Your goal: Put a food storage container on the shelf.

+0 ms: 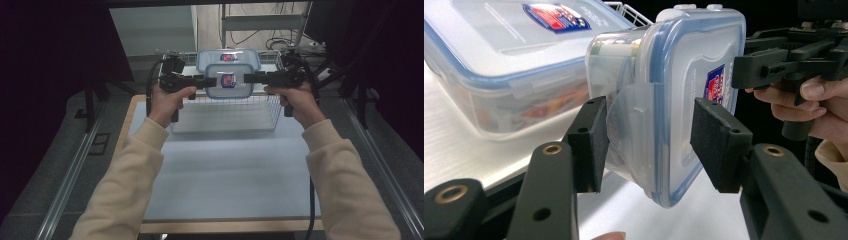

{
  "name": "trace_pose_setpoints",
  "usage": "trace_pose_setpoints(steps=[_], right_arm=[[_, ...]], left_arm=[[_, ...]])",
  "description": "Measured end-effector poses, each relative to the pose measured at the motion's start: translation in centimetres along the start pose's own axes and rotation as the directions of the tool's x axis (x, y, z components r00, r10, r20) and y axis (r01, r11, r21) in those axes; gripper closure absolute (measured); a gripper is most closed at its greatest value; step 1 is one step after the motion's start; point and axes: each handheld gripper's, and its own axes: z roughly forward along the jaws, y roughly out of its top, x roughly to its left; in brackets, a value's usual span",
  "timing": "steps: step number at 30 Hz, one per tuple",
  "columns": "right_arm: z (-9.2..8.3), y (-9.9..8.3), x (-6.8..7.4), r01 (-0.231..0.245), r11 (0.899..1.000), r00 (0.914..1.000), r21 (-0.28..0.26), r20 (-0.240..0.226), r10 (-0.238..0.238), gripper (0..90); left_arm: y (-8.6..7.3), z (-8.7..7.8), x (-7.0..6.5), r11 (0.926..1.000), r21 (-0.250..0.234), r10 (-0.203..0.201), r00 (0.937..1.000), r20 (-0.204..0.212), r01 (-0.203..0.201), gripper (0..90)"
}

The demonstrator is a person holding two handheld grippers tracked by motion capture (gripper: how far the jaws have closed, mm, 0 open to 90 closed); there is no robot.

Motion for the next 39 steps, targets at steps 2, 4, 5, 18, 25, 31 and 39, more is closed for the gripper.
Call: trace_pose_setpoints(steps=[2, 4, 5, 18, 25, 31, 39], right_arm=[[0.0, 0.6, -0.1, 0.005, 1.0, 1.0, -0.003, 0.003, -0.005, 52.6], [0.1, 1.2, -0.2, 0.011, 1.0, 0.9999, -0.003, 0.008, -0.011, 52.7], [0.1, 1.6, -0.2, 0.013, 1.0, 0.9998, -0.002, 0.012, -0.013, 52.7], [1.3, 5.8, -2.4, 0.0, 1.0, 1.0, -0.024, 0.006, 0.0, 52.9], [2.3, 7.0, -4.2, -0.022, 1.0, 0.9997, -0.02, 0.009, 0.022, 52.7], [3.3, 7.5, -5.8, -0.074, 0.997, 0.9973, -0.018, -0.001, 0.074, 52.5], [4.0, 7.4, -7.3, -0.139, 0.99, 0.9902, -0.016, 0.006, 0.139, 51.5]], left_arm=[[0.3, 0.1, 0.3, 1.0, -0.003, 0.001, 1.0, 0.004, -0.001, 50.1], [0.8, 0.2, 0.6, 0.9999, -0.012, -0.011, 0.9999, 0.011, 0.011, 50.1], [1.1, 0.3, 0.7, 0.9998, -0.014, -0.013, 0.9998, 0.012, 0.013, 50.1], [4.8, 1.3, 3.0, 0.9992, -0.031, -0.026, 0.9996, 0.013, 0.026, 50.2], [6.4, 2.6, 4.4, 0.9991, -0.015, -0.039, 0.9992, 0.005, 0.039, 50.1], [7.5, 3.4, 5.7, 0.9986, 0.013, -0.051, 0.9987, -0.006, 0.051, 49.9], [7.4, 4.6, 6.6, 0.9938, -0.007, -0.111, 0.9938, -0.004, 0.111, 48.8]])
